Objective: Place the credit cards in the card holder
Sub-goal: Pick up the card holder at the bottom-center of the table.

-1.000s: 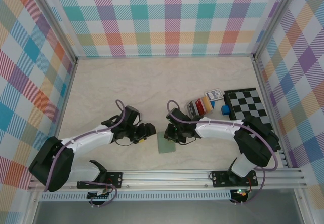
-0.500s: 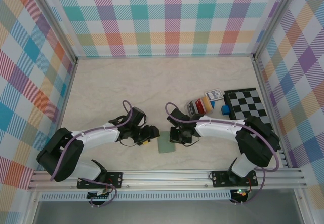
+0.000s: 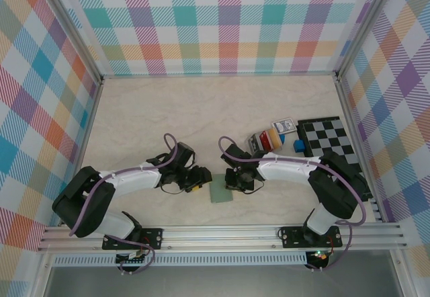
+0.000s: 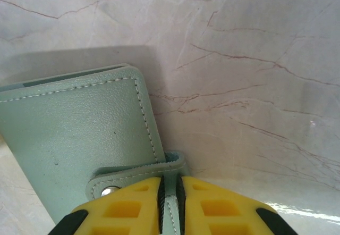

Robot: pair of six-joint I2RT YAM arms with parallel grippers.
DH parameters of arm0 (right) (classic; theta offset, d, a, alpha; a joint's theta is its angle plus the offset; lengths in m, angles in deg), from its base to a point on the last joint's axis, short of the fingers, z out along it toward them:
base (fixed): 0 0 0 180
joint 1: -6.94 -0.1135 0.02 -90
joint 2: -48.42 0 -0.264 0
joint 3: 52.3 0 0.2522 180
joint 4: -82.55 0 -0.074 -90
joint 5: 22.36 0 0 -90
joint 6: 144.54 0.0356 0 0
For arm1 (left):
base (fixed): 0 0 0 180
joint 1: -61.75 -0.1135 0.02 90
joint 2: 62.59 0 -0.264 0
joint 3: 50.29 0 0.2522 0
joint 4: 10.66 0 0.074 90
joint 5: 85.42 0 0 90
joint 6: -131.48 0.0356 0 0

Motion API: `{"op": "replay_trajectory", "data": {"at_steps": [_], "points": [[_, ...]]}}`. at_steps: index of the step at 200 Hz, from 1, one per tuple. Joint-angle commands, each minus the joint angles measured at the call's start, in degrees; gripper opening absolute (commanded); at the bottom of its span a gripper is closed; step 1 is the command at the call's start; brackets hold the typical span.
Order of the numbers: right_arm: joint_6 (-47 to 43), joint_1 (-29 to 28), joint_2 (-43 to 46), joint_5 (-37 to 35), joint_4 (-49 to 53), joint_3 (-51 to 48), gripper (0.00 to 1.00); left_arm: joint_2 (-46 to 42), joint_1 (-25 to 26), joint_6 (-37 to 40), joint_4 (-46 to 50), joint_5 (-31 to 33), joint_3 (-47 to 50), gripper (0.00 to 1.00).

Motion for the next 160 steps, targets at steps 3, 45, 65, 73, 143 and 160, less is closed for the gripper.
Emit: {"op": "replay_trajectory", "data": {"at_steps": [3, 45, 65, 73, 143, 160], "points": [[0.98, 0.21, -1.65, 1.09, -0.08, -1.94, 0.17, 0.55, 0.81, -0.69, -2.42, -0.19, 0.07, 0.51], [1.23, 0.37, -2.30, 1.60, -0.68, -1.66, 0.17, 1.73, 0.83, -2.03, -6.80, -3.09, 0.42, 0.48], [1.51, 0.39, -2.39, 1.45, -0.69, -1.67, 0.18, 2.34, 0.85, -1.83, -7.08, -3.43, 0.00, 0.48], [1.51, 0.41, -2.39, 1.49, -0.80, -1.66, 0.18, 2.76, 0.85, -1.76, -7.08, -3.67, -0.12, 0.48], [2.29, 0.39, -3.00, 2.42, -2.28, -1.96, 0.18, 5.13, 0.90, -2.50, -10.02, -5.62, -0.30, 0.43], [2.57, 0.41, -3.07, 2.46, -2.39, -1.91, 0.18, 5.64, 0.94, -3.73, -12.09, -7.11, -0.26, 0.38]]}}
